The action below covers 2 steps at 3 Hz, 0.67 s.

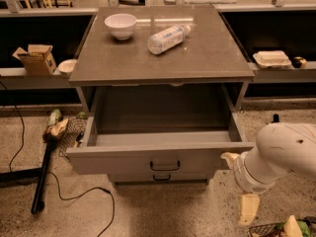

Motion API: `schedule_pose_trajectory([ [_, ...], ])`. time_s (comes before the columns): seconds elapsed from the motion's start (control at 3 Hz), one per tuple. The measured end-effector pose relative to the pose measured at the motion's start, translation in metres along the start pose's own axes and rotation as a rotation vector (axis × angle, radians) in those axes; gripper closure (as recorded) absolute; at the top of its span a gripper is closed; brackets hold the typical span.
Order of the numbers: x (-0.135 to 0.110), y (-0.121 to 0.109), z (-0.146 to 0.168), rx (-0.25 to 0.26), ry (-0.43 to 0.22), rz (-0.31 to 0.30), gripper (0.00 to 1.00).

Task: Close top drawer

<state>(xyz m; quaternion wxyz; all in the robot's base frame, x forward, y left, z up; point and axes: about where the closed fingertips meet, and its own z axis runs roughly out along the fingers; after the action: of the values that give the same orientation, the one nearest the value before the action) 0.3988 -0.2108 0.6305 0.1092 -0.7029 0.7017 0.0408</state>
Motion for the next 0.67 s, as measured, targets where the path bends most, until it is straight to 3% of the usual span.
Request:
schedule_pose_trajectory([
  [0.33,-0.004,-0.02,0.003,0.004,0.001,-0.009,0.0],
  [0.67,-0.009,-0.05,0.004,0.026,-0.015,-0.026,0.18],
])
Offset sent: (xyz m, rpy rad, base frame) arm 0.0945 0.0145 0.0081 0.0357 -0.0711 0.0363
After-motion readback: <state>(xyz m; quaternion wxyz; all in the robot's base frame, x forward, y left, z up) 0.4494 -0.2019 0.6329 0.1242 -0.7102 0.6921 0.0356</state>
